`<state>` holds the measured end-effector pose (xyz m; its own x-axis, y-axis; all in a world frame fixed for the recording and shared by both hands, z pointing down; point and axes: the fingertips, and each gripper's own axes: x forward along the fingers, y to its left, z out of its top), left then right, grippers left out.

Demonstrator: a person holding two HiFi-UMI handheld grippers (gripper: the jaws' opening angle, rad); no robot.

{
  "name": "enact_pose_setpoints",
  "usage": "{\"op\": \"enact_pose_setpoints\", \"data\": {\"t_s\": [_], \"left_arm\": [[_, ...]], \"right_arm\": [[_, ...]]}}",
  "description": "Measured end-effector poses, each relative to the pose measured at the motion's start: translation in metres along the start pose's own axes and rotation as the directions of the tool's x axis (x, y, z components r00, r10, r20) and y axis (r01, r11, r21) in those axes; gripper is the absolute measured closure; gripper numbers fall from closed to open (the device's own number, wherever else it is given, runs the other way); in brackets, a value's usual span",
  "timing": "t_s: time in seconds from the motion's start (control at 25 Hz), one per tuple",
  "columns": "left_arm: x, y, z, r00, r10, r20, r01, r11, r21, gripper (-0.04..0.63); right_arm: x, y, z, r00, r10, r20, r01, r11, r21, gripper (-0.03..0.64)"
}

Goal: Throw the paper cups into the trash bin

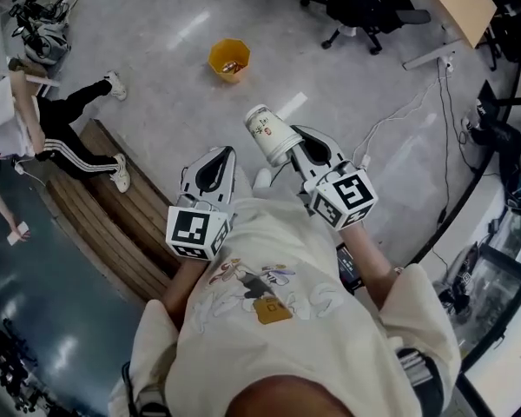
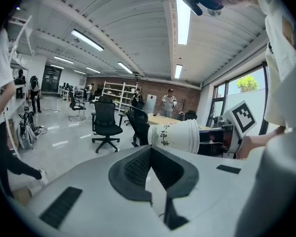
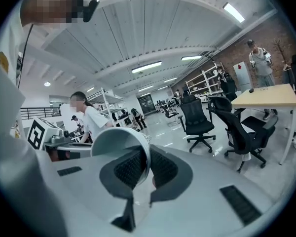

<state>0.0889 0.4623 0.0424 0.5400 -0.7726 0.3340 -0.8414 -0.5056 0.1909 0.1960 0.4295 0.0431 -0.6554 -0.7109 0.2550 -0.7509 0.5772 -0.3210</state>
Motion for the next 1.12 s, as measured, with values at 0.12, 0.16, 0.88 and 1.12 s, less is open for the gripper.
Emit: {"op": "enact_pose_setpoints", "data": {"t_s": [0.12, 0.16, 0.88, 1.12], "left_arm": [[0.008, 0.011, 0.004, 1.0, 0.006, -0.004, -0.006, 1.0, -0.018, 0.591], [0.012, 0.016, 0.005, 1.0, 0.006, -0.004, -0.006, 1.0, -0.025, 0.59], [0.15, 0.269, 0.107, 0.996, -0.091, -0.003, 0.09, 0.993, -0.073, 0.59], [0.191, 0.319, 0.116, 0.993, -0.116, -0.027, 0.113, 0.989, -0.094, 0.589]], "right_arm": [[0.014, -0.004, 0.004, 1.0, 0.005, -0.014, -0.004, 1.0, 0.008, 0.592], [0.021, -0.006, 0.005, 1.0, 0.005, -0.019, -0.005, 1.0, 0.01, 0.592], [0.288, -0.064, 0.095, 0.991, -0.065, -0.113, 0.067, 0.998, 0.015, 0.595], [0.337, -0.088, 0.11, 0.985, -0.122, -0.126, 0.124, 0.992, 0.01, 0.595]]}}
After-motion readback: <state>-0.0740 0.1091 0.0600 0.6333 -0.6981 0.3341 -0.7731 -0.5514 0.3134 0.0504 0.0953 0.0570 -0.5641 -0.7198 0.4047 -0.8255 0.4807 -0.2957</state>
